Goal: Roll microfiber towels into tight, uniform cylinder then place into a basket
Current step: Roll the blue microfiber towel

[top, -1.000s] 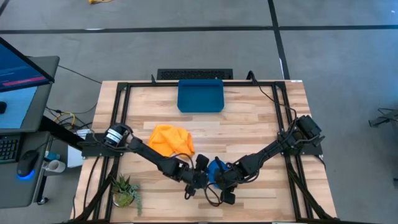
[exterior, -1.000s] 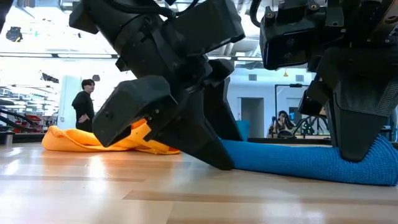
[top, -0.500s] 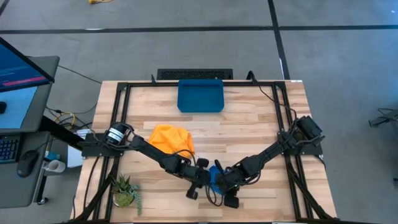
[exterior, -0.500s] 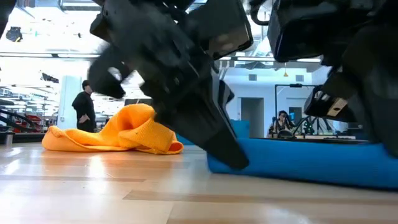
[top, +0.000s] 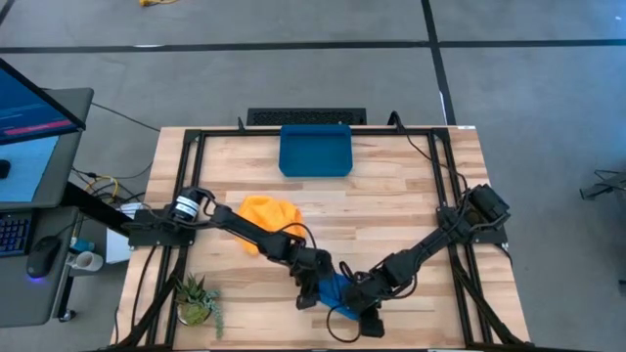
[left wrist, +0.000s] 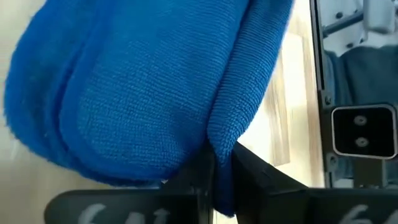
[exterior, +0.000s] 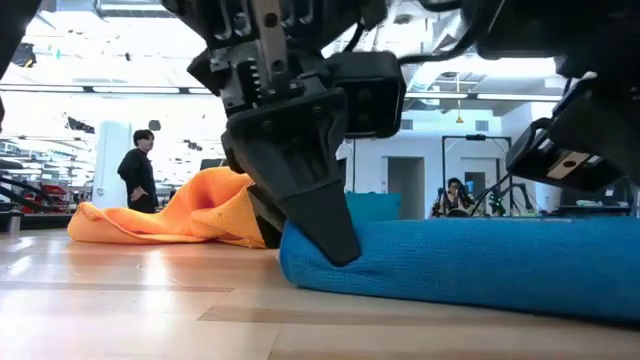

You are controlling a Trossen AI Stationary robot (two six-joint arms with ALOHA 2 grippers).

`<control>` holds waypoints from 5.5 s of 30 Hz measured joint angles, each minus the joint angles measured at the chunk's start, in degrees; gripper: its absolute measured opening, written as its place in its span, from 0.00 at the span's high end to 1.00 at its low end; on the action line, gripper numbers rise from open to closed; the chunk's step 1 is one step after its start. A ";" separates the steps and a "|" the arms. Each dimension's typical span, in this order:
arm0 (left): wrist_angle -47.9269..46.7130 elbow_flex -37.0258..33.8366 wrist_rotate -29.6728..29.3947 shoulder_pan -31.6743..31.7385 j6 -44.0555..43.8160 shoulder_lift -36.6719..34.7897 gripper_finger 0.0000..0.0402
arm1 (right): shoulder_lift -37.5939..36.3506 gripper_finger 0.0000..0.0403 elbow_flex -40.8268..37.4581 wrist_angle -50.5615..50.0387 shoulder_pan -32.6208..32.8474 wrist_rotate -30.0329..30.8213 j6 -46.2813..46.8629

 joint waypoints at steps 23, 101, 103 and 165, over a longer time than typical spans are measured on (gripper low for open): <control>1.28 0.09 3.51 1.85 -8.14 0.00 0.95 | -2.85 0.66 0.21 6.28 9.74 26.13 -11.77; -12.71 0.17 -7.89 -1.01 5.36 -7.55 0.65 | -0.17 0.66 -3.56 -4.05 -4.70 25.89 15.62; -14.23 0.24 -12.54 -2.82 5.81 -9.07 0.65 | -0.13 0.66 -3.59 -3.92 -4.67 26.26 15.66; -14.72 -1.75 -31.67 -5.64 -1.65 -4.15 0.65 | -12.51 0.61 -3.85 -17.08 -3.18 32.28 -8.07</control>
